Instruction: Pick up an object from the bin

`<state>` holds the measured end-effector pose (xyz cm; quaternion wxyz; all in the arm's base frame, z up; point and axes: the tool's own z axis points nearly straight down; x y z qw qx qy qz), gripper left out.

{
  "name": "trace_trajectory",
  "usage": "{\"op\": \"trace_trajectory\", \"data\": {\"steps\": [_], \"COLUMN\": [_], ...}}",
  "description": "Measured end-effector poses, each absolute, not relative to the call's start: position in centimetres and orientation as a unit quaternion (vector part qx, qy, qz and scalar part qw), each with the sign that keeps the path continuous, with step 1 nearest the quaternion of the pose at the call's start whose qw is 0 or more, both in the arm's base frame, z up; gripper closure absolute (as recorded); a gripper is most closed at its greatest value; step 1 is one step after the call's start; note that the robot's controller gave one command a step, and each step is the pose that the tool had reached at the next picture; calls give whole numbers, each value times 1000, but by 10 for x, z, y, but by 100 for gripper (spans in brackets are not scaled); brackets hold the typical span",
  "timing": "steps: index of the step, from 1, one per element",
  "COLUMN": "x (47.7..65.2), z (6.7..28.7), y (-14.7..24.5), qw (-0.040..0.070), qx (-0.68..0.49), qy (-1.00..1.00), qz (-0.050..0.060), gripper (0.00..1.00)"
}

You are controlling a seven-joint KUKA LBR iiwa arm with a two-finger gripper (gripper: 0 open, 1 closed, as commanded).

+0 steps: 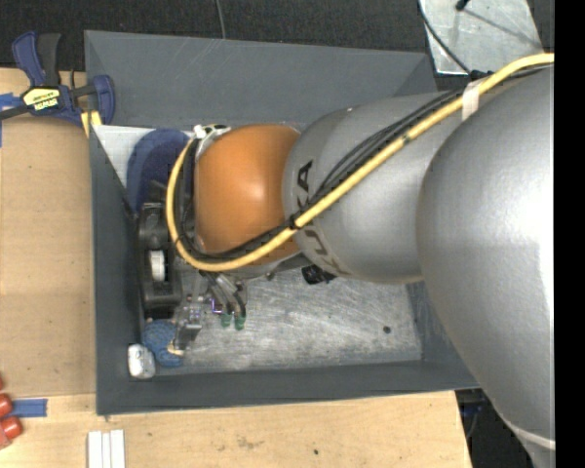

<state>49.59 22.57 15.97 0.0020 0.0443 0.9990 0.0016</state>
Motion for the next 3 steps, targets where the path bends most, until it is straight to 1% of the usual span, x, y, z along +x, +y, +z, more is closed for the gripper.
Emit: {"op": "trace_trajectory", "data": {"steps": [1, 2, 3], "x": [520, 483, 496], "z": [265, 192, 118], "y": [228, 237, 233], "qw": [5, -2, 6], "qx": [-151, -209, -438], "qy": [988, 978, 899], "qz": [1, 0, 5], "gripper": [0, 0, 0]}}
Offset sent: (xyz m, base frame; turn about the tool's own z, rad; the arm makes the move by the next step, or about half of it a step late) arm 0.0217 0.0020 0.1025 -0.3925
